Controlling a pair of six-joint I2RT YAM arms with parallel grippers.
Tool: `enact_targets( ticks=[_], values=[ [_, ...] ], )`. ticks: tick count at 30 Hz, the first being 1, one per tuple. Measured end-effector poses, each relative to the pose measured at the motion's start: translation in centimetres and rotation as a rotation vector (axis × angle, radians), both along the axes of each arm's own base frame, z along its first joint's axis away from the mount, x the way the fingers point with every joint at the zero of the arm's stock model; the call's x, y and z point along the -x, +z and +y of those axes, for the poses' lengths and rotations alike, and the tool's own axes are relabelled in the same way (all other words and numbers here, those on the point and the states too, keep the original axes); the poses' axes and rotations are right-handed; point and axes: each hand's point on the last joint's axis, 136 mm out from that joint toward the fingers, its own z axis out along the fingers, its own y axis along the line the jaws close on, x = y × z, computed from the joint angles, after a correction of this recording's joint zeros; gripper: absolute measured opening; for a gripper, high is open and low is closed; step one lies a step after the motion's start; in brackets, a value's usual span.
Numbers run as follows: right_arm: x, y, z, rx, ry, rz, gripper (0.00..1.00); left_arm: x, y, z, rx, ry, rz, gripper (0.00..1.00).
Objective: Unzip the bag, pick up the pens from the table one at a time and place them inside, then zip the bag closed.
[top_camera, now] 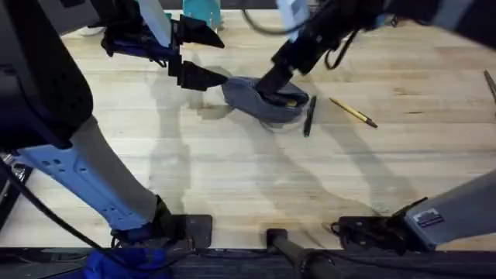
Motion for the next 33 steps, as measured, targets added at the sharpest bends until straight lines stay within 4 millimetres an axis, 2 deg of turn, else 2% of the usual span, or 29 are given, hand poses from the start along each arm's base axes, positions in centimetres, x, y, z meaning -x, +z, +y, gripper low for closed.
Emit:
enact_targets(
  ticks=[7, 10, 14, 19, 22, 26, 29, 33],
  values=[
    [-1.8, 7.5, -3.8, -0.097, -0.267, -0.06, 0.997, 0.0, 0.0, 0.0, 0.0, 0.0, 0.0, 0.993],
    [-1.9, 9.3, -6.1, -0.126, -0.43, -0.053, 0.998, 0.0, 0.0, 0.0, 0.0, 0.0, 0.0, 0.993],
    [-1.4, 10.7, -7.9, -0.145, -0.542, -0.044, 0.997, 0.0, 0.0, 0.0, 0.0, 0.0, 0.0, 0.994],
    [-0.7, 11.3, -8.5, -0.155, -0.585, -0.031, 0.997, 0.0, 0.0, 0.0, 0.0, 0.0, 0.0, 0.994],
    [0.8, 10.1, -9.5, -0.085, -0.609, 0.032, 0.997, 0.0, 0.0, 0.0, 0.0, 0.0, 0.0, 0.993],
    [2.6, 8.5, -12.5, 0.08, -0.674, 0.071, 0.997, 0.0, 0.0, 0.0, 0.0, 0.0, 0.0, 0.993],
    [2.9, 8.1, -14.9, 0.193, -0.722, 0.042, 0.996, 0.0, 0.0, 0.0, 0.0, 0.0, 0.0, 0.994],
    [2.5, 8.2, -17.1, 0.28, -0.744, -0.007, 0.995, 0.0, 0.0, 0.0, 0.001, 0.0, 0.0, 0.995]
  ],
)
